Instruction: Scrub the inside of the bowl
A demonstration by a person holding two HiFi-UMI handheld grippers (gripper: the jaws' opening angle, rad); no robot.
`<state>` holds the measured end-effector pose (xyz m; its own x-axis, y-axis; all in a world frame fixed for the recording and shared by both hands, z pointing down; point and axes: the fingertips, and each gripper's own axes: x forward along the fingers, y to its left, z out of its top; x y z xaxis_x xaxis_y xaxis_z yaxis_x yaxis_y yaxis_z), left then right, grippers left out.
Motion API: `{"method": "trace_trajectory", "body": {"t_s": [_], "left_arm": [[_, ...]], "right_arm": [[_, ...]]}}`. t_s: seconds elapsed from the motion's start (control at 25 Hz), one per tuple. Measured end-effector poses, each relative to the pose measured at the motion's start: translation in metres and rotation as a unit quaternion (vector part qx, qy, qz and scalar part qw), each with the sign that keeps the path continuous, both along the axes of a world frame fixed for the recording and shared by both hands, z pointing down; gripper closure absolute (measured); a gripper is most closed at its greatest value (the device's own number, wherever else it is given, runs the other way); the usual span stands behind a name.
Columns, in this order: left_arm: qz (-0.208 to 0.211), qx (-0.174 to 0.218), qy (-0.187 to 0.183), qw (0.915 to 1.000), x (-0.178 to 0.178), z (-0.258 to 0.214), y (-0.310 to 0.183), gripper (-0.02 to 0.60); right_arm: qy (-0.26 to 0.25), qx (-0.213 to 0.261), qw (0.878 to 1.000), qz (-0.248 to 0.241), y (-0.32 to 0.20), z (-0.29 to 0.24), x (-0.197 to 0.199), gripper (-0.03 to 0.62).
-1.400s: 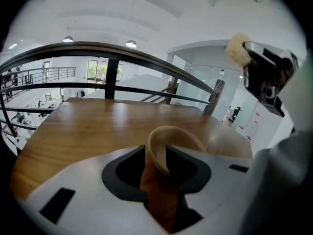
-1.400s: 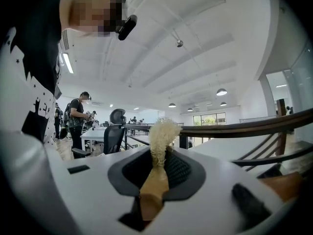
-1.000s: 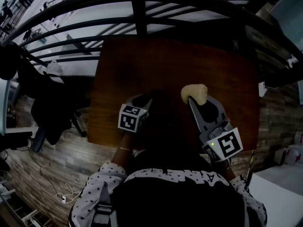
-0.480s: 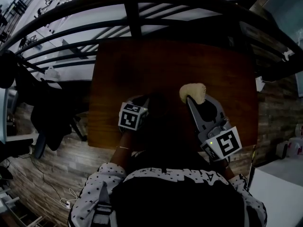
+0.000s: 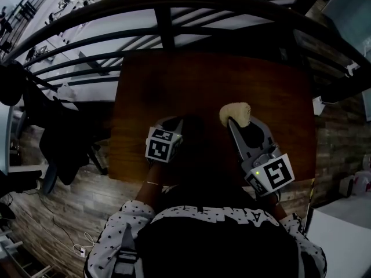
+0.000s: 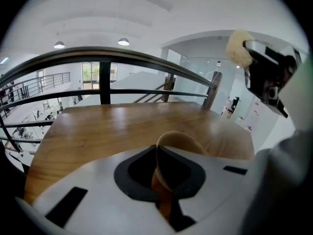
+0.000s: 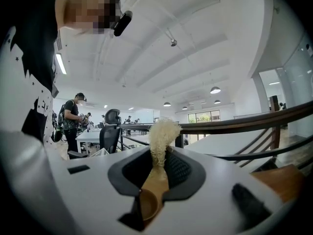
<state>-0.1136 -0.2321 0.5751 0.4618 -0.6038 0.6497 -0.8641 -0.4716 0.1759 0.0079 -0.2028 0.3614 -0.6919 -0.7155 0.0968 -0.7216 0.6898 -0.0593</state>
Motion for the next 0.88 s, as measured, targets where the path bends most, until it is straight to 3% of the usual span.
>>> {"method": "trace_trajectory", "body": {"t_s": [0.2, 0.36, 0.64, 0.88], "left_arm": [[-0.012, 0.039, 0.037, 0.9985, 0.005, -0.037, -0.007, 0.557], [-0.033, 0.083, 0.094, 0.9916, 0.011, -0.080, -0.017, 0.557], [0.001, 0.178, 0.054, 0.9825, 0.024, -0.147, -0.022, 0.557], [0.009, 0.225, 0.061, 0.9724, 0.032, -0.189, -0.023, 0.557]], "right_arm": [[0.000, 0.002, 1.000, -0.002, -0.001, 0.001, -0.001, 0.533], [-0.002, 0.013, 1.000, -0.005, -0.002, -0.003, -0.002, 0.533], [0.022, 0.039, 0.999, -0.014, -0.005, -0.003, -0.016, 0.533], [0.067, 0.071, 0.995, -0.007, -0.012, -0.008, -0.029, 0.533]]}}
